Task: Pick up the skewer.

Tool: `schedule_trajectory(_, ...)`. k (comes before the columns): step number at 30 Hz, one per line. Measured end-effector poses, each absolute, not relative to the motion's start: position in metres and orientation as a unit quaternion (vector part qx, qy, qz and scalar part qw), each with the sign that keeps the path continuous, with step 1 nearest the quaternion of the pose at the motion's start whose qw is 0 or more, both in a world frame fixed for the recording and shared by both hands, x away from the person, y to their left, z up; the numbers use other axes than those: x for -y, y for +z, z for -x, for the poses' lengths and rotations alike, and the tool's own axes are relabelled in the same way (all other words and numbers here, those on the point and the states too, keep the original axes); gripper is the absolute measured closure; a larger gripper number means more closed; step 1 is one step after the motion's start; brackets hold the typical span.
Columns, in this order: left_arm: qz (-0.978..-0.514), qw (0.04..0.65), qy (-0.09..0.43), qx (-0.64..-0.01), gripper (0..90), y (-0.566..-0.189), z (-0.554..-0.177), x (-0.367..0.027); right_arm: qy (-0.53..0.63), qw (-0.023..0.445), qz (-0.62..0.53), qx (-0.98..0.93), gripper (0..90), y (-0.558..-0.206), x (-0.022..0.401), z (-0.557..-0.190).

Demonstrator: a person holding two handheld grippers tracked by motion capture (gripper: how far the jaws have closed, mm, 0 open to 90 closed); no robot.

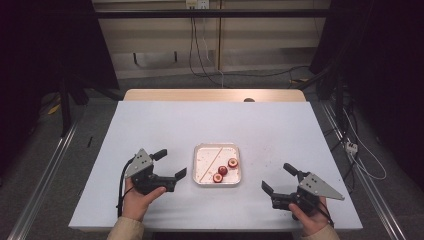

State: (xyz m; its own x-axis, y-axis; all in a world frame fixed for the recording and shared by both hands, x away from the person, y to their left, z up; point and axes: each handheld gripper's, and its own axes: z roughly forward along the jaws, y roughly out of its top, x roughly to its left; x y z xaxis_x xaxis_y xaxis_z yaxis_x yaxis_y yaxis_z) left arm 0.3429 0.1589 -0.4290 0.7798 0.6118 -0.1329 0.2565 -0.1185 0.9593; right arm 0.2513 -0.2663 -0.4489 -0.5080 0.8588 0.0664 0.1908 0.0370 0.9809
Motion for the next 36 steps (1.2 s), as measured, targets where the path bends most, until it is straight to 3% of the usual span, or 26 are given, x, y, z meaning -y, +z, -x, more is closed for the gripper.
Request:
schedule_trajectory(18, -0.754, 0.567, 0.140, -0.301, 7.7, -0.426, -0.356, -0.121, 0.571, 0.293, -0.397, -0.656, 3.0, -0.448, 0.267, -0.251)
schedule_trajectory(36, -0.796, 0.506, 0.121, -0.310, 34.7, -0.431, -0.371, -0.088, 0.575, 0.292, -0.394, -0.655, 3.0, -0.447, 0.267, -0.250)
